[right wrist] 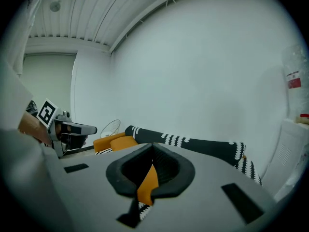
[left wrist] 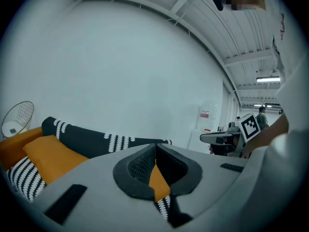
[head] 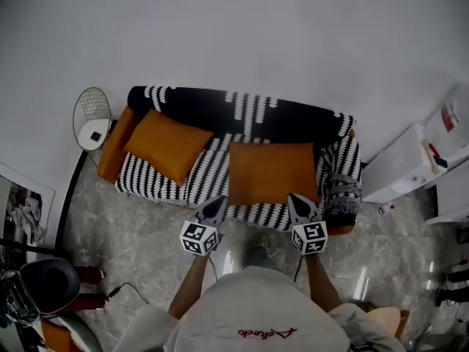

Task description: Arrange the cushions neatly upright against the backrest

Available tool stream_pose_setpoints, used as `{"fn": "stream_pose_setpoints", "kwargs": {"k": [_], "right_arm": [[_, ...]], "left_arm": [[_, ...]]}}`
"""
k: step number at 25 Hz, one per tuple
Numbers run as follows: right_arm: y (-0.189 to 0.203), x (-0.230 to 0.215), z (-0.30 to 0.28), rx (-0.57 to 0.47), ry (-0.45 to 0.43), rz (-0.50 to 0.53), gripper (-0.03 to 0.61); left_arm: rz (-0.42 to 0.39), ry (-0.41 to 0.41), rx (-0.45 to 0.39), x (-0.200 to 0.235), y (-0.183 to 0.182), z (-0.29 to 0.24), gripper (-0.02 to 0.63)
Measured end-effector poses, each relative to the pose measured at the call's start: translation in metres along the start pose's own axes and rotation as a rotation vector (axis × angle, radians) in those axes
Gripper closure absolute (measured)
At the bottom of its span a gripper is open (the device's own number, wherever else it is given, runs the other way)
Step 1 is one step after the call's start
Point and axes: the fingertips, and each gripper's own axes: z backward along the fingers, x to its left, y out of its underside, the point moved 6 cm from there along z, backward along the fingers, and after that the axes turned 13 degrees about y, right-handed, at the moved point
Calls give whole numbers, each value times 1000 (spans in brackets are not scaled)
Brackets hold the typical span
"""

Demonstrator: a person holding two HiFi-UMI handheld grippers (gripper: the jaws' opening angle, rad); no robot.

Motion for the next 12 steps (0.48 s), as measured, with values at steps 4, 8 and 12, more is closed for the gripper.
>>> {"fn": "stream_pose_setpoints", "kwargs": {"k": [4, 8, 12], "right_arm": [[-12, -40, -40, 0, 5, -2, 551], [-19, -71, -72, 1, -1, 4, 551], [-18, -92, -97, 18, 2, 6, 551]], "left_arm": [[1, 5, 13, 18, -13, -50, 580], [-1, -8, 22, 37, -21, -85, 580], [11, -20, 55, 52, -17, -101, 580]]}}
